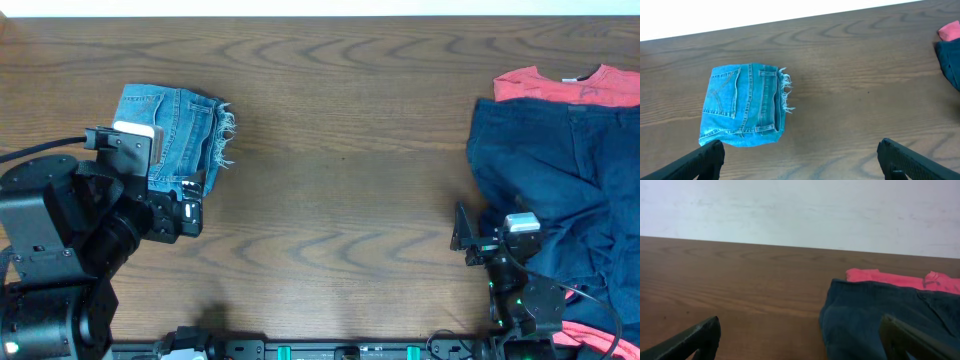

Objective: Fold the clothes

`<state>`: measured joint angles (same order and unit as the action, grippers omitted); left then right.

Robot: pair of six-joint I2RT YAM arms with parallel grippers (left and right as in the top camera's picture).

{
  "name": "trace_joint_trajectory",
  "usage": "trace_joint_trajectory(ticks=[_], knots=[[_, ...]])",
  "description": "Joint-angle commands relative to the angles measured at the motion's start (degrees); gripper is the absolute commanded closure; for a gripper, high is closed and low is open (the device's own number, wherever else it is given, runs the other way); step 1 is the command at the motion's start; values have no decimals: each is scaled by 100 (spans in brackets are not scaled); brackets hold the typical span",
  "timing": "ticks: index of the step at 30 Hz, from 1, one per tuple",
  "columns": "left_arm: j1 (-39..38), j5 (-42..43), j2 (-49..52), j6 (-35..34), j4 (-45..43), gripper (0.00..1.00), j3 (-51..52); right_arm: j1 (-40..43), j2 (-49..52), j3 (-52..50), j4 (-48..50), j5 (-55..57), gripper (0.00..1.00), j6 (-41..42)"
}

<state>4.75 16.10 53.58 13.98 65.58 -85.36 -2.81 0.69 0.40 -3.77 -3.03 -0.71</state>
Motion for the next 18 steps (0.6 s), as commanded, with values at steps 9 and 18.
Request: trace_joint_trajectory(ticks=[9, 18], knots=[[-22, -52, -4, 76, -2, 2, -90, 28, -31, -9, -22, -24, 1, -66], [-76, -52, -9, 76, 2, 2, -81, 28, -31, -9, -24, -24, 1, -66]])
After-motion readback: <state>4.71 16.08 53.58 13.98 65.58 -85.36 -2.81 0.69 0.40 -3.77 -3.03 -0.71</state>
